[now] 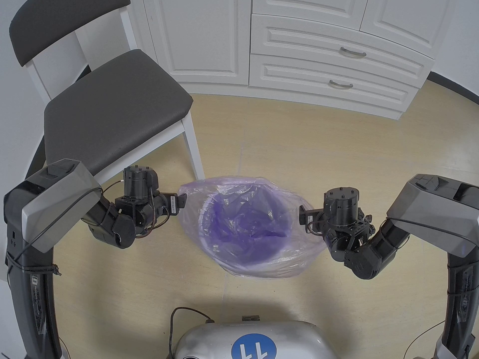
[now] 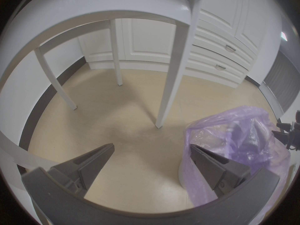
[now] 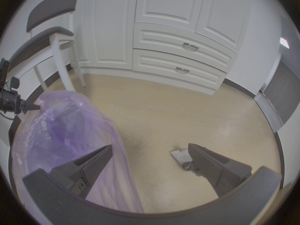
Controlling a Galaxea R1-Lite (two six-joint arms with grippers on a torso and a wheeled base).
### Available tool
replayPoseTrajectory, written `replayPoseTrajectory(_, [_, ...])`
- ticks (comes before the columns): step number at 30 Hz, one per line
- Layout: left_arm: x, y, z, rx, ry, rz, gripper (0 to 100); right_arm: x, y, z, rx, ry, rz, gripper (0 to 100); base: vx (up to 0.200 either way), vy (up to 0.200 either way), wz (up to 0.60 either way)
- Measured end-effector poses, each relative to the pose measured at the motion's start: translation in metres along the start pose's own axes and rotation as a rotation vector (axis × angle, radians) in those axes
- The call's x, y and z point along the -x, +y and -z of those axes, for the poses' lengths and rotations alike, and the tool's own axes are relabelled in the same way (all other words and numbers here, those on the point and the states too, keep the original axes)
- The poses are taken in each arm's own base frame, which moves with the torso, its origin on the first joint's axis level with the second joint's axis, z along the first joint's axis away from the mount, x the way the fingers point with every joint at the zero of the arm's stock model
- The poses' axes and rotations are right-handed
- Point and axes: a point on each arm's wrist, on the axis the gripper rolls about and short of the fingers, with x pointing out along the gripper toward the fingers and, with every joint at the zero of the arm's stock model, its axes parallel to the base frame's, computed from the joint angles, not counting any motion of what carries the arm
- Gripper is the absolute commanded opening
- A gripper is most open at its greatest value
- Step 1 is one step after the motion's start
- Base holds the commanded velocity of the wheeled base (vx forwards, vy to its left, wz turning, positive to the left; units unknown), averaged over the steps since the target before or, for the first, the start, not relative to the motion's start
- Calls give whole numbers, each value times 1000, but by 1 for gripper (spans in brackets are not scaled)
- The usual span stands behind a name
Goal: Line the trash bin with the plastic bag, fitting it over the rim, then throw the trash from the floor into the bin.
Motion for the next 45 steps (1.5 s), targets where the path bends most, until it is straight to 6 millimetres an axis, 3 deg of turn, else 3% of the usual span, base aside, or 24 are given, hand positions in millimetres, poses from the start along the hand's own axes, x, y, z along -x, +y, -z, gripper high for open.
replayPoseTrajectory(8, [-11, -9, -3, 62, -36, -3, 100, -19, -1, -6, -44, -43, 53, 100, 0, 0, 0])
replayPoseTrajectory(27, [-39, -19, -2, 174, -83, -15, 100, -68, 12, 11, -139, -85, 106, 100, 0, 0, 0])
replayPoseTrajectory(38, [-65, -23, 17, 178, -55, -54, 100, -86, 11, 21, -165, -88, 125, 100, 0, 0, 0])
replayPoseTrajectory(45, [-66, -19, 37, 146, 73, -114, 100, -88, 8, 31, -141, -54, 134, 100, 0, 0, 0])
